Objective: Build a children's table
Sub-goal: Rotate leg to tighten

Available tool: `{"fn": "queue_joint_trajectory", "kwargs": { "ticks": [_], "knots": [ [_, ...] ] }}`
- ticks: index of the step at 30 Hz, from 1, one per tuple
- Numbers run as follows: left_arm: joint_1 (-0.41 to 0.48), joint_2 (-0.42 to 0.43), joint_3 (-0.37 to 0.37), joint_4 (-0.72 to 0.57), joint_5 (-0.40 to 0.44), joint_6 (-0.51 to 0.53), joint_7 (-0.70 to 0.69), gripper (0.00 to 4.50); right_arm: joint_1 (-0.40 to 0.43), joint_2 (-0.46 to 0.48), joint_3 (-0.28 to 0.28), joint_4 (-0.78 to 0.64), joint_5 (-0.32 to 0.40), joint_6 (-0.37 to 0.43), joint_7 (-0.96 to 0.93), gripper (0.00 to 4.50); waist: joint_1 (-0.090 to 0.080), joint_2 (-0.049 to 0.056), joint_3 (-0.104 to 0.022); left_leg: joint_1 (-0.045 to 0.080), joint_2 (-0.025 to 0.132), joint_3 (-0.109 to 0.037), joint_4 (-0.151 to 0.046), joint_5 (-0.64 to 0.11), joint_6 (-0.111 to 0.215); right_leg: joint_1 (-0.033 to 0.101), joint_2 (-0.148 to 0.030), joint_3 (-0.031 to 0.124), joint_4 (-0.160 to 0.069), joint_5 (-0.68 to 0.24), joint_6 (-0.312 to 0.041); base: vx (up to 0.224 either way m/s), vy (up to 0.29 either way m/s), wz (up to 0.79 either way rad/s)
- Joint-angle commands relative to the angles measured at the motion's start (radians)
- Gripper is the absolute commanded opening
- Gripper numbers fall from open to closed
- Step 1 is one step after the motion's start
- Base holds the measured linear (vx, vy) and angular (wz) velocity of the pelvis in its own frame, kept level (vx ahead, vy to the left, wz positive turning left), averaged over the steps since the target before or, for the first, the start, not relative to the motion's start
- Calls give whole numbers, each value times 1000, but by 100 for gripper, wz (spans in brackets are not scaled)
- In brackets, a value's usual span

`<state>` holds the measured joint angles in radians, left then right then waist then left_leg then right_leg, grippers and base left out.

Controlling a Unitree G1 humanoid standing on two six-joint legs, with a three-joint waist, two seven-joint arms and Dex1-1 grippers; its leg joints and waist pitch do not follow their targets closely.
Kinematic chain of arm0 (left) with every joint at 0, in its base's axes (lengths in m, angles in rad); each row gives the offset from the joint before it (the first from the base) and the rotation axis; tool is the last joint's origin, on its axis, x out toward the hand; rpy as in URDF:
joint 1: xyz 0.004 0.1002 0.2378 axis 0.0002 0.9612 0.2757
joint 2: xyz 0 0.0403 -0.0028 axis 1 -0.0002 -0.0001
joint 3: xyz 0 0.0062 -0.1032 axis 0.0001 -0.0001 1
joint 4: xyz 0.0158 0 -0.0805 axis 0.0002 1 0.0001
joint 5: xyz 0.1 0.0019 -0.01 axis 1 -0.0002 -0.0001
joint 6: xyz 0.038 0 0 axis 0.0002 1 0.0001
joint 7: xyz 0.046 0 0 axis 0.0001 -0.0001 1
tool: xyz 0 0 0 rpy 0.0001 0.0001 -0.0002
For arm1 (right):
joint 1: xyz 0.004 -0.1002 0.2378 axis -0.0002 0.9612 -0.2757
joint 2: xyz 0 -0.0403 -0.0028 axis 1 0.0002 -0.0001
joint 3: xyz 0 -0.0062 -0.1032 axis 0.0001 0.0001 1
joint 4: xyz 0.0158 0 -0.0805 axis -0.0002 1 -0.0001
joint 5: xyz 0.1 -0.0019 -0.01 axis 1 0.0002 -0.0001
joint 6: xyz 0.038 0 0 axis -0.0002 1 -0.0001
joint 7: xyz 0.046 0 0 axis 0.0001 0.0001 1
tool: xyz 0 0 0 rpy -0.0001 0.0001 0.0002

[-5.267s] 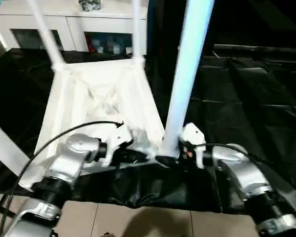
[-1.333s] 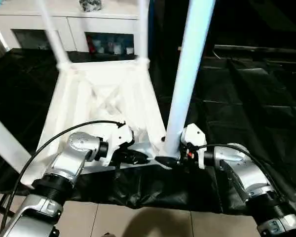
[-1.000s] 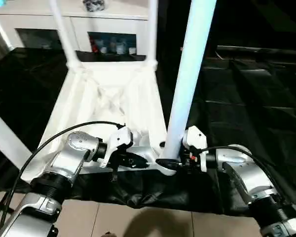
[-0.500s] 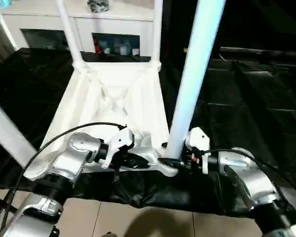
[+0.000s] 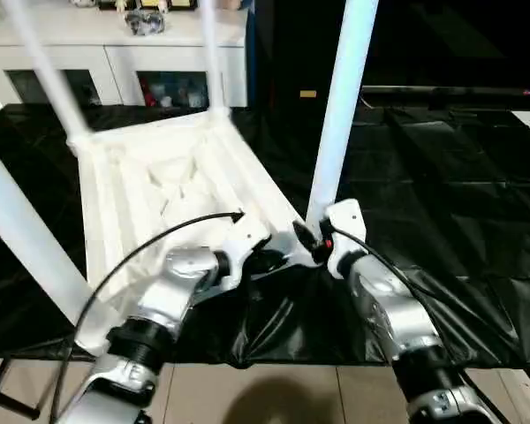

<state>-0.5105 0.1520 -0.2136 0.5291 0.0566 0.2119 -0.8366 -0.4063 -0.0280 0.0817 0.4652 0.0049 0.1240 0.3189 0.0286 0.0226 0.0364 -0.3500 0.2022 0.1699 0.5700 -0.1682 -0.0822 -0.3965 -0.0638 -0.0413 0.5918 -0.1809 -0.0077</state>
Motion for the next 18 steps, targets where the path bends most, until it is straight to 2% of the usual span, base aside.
{"fn": "queue_joint_trajectory", "kwargs": {
  "ticks": [1,5,6,9,10,12,14,16,18],
  "knots": [
    [-44,-53,-21,-6,-26,-27,17,0,9,81,101,33,19,27,90,253,1,-12,-42,-1,7,-8,-67,-364,19,24,-57,27,-107,-530,-69,0,0,0],
    [-26,-21,-19,-35,-36,-32,-34,0,11,51,102,24,17,18,120,302,-2,-6,-43,-4,10,-8,-71,-358,17,28,-56,29,-100,-466,-94,0,0,0],
    [-23,-15,-20,-37,-38,-35,-44,0,12,42,103,20,17,18,128,302,-2,-6,-43,-4,10,-8,-71,-358,17,28,-56,29,-100,-466,-94,0,0,0],
    [2,51,-13,-53,-82,-66,-174,0,33,-68,132,-50,45,34,317,302,0,-10,-46,-6,10,-5,-68,-341,31,34,-54,31,-94,-405,-115,0,0,0],
    [4,54,-11,-56,-89,-65,-186,0,35,-77,135,-56,44,29,332,302,2,-16,-45,-8,12,-3,-67,-328,41,36,-55,33,-90,-393,-119,0,0,0],
    [8,83,-18,-64,-95,-61,-236,0,41,-112,142,-75,58,27,400,302,4,-13,-50,-7,14,1,-63,-289,44,36,-58,35,-87,-351,-140,0,0,0],
    [9,109,-24,-66,-99,-62,-282,0,45,-147,155,-91,67,21,466,302,11,-13,-54,-10,15,3,-60,-233,52,43,-55,36,-74,-254,-168,0,0,0],
    [5,132,-27,-58,-96,-66,-316,0,49,-183,167,-105,73,10,533,302,14,-14,-54,-7,18,6,-57,-214,60,42,-55,35,-70,-192,-193,0,0,0],
    [-5,152,-29,-45,-96,-73,-352,0,51,-218,179,-117,79,-1,599,302,18,-20,-54,-9,18,6,-57,-197,68,46,-54,32,-66,-167,-203,0,0,0]
  ]
}}
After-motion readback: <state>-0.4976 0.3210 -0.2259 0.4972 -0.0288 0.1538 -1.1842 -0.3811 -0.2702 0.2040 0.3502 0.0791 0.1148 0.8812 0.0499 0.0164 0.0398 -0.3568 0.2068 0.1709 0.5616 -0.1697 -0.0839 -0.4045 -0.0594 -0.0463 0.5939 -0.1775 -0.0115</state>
